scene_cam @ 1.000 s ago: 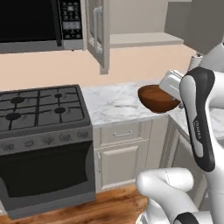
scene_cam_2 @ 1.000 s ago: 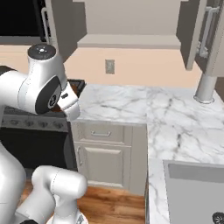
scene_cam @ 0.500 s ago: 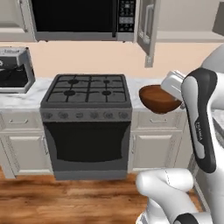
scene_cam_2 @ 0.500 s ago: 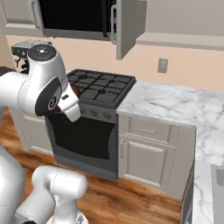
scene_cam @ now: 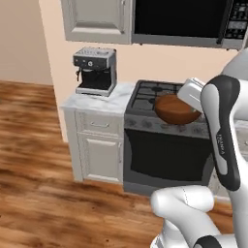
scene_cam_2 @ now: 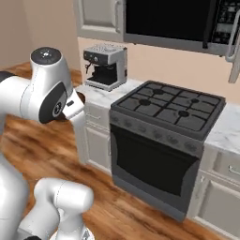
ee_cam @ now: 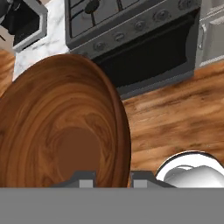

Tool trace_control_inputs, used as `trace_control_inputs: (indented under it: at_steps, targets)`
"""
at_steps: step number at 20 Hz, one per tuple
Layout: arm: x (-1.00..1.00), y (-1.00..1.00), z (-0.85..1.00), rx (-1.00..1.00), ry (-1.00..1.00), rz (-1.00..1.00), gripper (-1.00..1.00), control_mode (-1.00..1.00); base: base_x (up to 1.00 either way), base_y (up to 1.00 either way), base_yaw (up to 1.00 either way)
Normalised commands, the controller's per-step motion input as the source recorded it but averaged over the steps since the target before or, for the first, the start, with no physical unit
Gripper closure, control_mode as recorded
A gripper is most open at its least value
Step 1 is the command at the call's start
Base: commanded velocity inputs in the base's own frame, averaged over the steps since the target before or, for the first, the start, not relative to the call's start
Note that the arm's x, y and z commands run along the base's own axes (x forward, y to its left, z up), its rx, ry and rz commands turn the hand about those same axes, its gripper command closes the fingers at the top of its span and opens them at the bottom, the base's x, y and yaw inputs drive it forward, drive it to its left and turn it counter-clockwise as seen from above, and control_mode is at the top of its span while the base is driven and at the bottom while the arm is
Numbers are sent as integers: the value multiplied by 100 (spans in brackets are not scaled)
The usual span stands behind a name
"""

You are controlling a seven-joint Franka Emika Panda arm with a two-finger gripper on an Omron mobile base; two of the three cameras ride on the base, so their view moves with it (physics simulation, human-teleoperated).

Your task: Take the smaller bowl and place it next to the appetizer plate on the dining counter , and place the larger bowl next to the plate with cooked food.

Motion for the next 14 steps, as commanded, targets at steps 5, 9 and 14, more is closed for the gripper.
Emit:
trace_control_inputs:
  at_steps: [5,9,14]
  targets:
    - [0,0,0,0,0,0,100,100,39,100,36]
    - [0,0,0,0,0,0,100,100,35,100,34]
    - [0,0,0,0,0,0,100,100,36,100,34]
